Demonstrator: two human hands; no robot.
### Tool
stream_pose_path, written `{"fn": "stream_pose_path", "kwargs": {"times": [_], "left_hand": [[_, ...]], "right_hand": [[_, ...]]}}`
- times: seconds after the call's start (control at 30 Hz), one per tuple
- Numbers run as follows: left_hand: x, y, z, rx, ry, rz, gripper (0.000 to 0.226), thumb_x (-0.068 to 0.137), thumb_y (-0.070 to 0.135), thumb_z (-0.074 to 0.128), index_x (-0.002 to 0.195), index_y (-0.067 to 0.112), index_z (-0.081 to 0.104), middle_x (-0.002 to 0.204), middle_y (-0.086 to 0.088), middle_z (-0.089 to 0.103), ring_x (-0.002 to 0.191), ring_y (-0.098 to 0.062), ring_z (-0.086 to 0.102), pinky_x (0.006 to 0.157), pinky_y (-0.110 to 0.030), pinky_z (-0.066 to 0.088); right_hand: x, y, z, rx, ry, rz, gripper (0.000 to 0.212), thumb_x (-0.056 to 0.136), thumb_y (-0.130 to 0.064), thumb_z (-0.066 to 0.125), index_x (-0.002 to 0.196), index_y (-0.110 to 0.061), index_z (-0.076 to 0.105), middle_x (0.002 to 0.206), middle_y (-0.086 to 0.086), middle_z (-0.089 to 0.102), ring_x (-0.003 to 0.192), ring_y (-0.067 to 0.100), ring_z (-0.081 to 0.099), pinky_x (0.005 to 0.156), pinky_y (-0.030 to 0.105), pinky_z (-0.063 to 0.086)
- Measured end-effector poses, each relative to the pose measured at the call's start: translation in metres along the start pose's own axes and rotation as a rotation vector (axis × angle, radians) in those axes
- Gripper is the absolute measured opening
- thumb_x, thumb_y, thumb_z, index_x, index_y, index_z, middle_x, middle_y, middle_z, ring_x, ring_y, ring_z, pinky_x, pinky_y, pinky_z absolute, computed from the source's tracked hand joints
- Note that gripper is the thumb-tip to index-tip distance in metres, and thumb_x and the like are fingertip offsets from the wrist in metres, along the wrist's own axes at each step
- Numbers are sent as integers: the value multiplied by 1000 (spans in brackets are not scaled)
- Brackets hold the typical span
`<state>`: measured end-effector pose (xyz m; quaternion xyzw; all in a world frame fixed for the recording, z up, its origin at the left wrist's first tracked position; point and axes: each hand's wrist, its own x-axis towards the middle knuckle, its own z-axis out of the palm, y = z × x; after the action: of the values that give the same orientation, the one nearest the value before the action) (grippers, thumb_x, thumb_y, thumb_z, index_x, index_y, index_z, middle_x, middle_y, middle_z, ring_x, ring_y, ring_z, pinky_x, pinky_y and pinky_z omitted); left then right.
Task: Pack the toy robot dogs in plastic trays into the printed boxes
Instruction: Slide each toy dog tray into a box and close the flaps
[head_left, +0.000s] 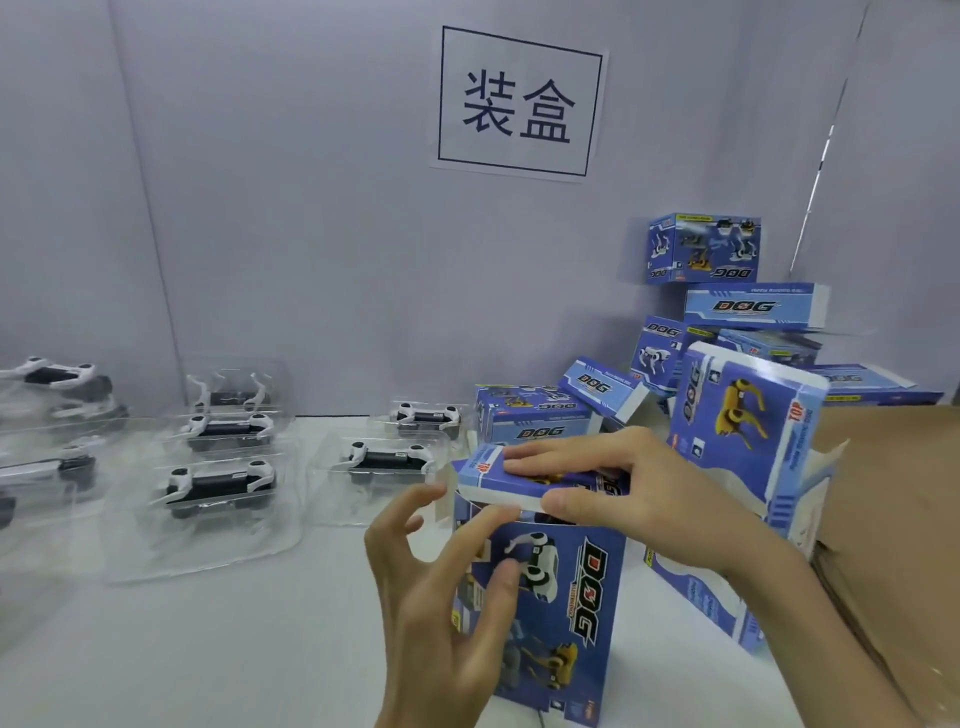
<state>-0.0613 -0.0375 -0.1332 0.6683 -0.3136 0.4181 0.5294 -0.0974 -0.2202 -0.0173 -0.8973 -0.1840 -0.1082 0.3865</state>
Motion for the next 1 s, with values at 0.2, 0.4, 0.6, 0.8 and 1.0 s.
{"fn": "stream_pose_path", "kwargs": {"times": [0.2, 0.4, 0.6, 0.8, 1.0], "left_hand": [[6, -3, -5, -44, -81, 26, 38, 87, 35, 59, 124, 36, 61, 138, 5, 39, 134, -14, 40, 105, -17, 36], [18, -7, -11, -170, 4, -77, 27, 88, 32, 72, 115, 34, 67, 136, 7, 45, 111, -19, 60, 83, -18, 53], [19, -14, -16, -140, -36, -30, 36, 85, 15, 68, 117, 31, 66, 127, 7, 48, 111, -8, 61, 69, -21, 58], [24, -10, -17, -138, -47, -76, 30, 83, 19, 69, 109, 32, 64, 125, 13, 43, 111, -9, 57, 71, -16, 56], [24, -11, -17, -112, -46, -42, 24, 84, 20, 72, 107, 22, 66, 122, 3, 49, 111, -15, 57, 85, -10, 48]], "right_hand": [[1, -5, 5, -99, 57, 1, 31, 92, -22, 71, 115, -43, 72, 121, -34, 63, 118, -13, 55, 91, 9, 48], [-3, -17, 12, -281, 126, -3, 33, 91, -23, 66, 117, -44, 71, 115, -40, 61, 111, -23, 51, 85, 1, 43], [2, -34, 21, -437, 290, 24, 32, 80, -60, 59, 98, -41, 78, 95, -26, 73, 92, -2, 67, 80, 29, 56], [9, -40, 27, -519, 340, 11, 29, 79, -57, 66, 90, -35, 80, 89, -16, 75, 88, 7, 67, 78, 36, 55], [4, -43, 22, -651, 191, -51, 44, 94, -63, 40, 104, -37, 74, 110, -22, 69, 101, 5, 60, 79, 33, 53]]}}
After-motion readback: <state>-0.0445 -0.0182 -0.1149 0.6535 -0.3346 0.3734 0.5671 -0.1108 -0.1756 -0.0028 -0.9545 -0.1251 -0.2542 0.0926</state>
